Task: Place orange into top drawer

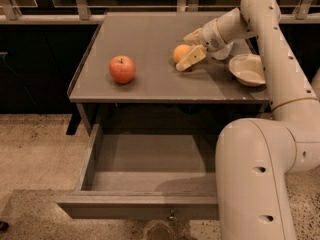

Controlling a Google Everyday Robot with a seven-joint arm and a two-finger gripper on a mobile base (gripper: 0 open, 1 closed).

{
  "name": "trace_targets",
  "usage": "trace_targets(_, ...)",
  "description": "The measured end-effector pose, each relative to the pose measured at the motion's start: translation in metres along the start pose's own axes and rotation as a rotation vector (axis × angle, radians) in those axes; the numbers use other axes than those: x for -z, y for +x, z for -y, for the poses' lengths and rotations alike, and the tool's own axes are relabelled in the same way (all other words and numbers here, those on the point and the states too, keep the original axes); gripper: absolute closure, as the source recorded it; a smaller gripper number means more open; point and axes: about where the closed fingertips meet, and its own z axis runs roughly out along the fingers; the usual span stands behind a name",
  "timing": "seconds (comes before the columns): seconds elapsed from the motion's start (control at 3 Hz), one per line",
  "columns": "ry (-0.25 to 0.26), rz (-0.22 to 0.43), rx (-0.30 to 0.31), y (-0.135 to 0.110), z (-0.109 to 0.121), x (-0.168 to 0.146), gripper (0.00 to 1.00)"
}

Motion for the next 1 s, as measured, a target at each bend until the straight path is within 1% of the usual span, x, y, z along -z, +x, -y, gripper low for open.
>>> trace_targets(1.0,0.000,0.000,0.000,0.0000,0.0000,-0.0001,0.89)
